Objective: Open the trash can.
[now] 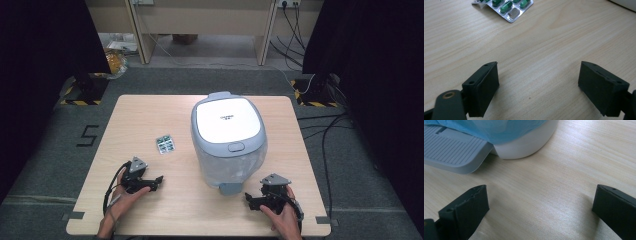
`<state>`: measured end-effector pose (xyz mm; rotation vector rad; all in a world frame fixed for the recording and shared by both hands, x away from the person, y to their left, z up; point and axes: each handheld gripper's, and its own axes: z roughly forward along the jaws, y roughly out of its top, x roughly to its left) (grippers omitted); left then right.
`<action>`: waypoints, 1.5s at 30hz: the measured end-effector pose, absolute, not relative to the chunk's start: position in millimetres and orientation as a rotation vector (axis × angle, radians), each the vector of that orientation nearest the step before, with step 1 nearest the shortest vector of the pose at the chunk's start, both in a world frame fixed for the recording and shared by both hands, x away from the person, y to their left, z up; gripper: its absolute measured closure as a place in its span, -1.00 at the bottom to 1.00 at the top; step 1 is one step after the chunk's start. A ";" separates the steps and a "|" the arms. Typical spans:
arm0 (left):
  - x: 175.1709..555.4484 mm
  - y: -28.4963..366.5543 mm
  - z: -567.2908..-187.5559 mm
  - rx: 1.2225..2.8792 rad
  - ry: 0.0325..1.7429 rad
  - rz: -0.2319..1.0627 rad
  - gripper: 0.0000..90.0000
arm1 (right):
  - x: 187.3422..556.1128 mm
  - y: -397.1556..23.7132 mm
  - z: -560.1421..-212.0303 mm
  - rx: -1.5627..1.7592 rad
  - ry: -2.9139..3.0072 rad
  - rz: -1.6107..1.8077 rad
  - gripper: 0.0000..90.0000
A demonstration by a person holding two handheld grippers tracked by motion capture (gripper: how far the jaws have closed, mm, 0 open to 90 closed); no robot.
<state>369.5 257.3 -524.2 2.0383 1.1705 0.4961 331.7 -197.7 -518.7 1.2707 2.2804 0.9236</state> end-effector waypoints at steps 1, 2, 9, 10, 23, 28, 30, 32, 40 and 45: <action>369.5 257.3 -524.2 2.038 1.171 0.496 -0.65 | 331.7 -197.7 -518.7 1.271 2.280 0.924 -0.99; 369.7 256.9 -524.3 2.043 1.156 0.487 -0.66 | 331.7 -197.7 -518.6 1.271 2.280 0.924 -0.99; 369.5 242.0 -516.2 2.071 1.099 0.473 -0.66 | 332.0 -198.7 -518.1 1.285 2.265 0.927 -0.92; 369.5 242.0 -516.2 2.071 1.099 0.473 -0.66 | 332.0 -198.7 -518.1 1.285 2.265 0.927 -0.92; 371.3 185.8 -480.4 1.921 1.035 0.505 -0.66 | 349.1 -210.3 -500.6 1.339 2.116 1.027 -0.63; 380.5 170.3 -475.0 1.925 1.017 0.525 -0.66 | 360.9 -211.7 -494.2 1.346 2.098 1.051 -0.61; 383.9 162.2 -475.7 1.931 1.017 0.518 -0.66 | 366.7 -211.7 -491.6 1.351 2.085 1.069 -0.61; 385.6 154.9 -478.1 1.944 1.006 0.510 -0.66 | 369.0 -211.6 -489.1 1.344 2.081 1.061 -0.60; 389.5 143.4 -476.3 1.907 1.032 0.556 -0.64 | 370.8 -212.6 -486.9 1.313 2.079 1.085 -0.50; 401.8 143.6 -475.5 1.869 1.080 0.564 -0.55 | 376.3 -209.3 -486.0 1.283 2.087 1.075 -0.48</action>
